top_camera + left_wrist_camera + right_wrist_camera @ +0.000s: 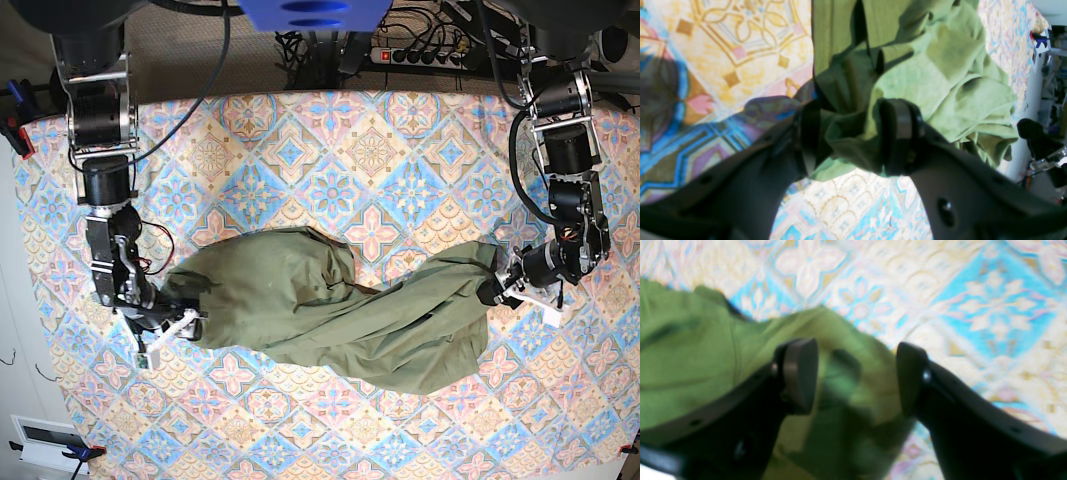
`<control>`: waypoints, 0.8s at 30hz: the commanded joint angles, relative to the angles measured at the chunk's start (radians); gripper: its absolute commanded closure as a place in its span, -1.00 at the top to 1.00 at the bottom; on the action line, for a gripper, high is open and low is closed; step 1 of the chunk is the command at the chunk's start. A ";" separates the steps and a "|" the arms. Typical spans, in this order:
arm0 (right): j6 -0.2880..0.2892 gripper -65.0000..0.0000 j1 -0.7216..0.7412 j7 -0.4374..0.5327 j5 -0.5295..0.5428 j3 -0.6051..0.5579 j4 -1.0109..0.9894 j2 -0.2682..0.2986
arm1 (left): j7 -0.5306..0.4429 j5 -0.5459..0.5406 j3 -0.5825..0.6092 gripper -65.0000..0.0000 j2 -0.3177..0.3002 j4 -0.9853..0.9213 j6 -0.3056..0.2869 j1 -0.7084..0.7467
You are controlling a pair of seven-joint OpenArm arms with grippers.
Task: Layout the t-shirt on the table in an organized manner, then fold the t-shirt properly
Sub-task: 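Release and regrasp the shirt edges with both grippers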
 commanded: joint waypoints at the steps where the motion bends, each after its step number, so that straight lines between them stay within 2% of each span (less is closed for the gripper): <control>1: 0.005 0.12 0.053 0.043 0.008 -0.014 -0.007 0.011 | -0.011 -0.021 -0.004 -0.10 -0.020 0.018 -0.008 -0.028; 8: 0.005 0.11 0.059 0.127 0.006 -0.098 -0.163 0.011 | -0.008 -0.021 -0.004 -0.10 -0.022 0.063 -0.010 -0.008; 10: 0.040 0.11 0.059 0.127 0.006 -0.120 -0.163 0.011 | -0.009 -0.021 -0.004 -0.09 -0.022 0.178 -0.010 0.038; 11: 0.086 0.09 0.059 0.127 0.006 -0.124 -0.163 0.011 | -0.015 -0.019 -0.004 -0.09 -0.023 0.247 -0.008 0.063; 12: 0.129 0.04 0.059 0.127 0.006 -0.126 -0.163 0.011 | -0.015 -0.018 -0.006 -0.09 -0.023 0.301 -0.005 0.079; 15: 0.243 -0.41 0.059 0.129 0.006 -0.126 -0.163 0.011 | -0.011 -0.015 -0.035 -0.09 -0.023 0.405 -0.002 0.119; 17: 0.280 -0.74 0.054 0.132 0.006 -0.126 -0.162 0.011 | -0.009 -0.015 -0.066 -0.09 -0.023 0.429 -0.002 0.141; 19: 0.284 -1.00 0.054 0.130 0.006 -0.126 -0.147 0.011 | -0.009 -0.016 -0.070 -0.09 -0.023 0.445 -0.002 0.161; 24: 0.284 -0.99 0.011 0.130 0.008 -0.126 -0.091 0.011 | -0.008 -0.018 -0.067 -0.08 -0.014 0.451 -0.002 0.205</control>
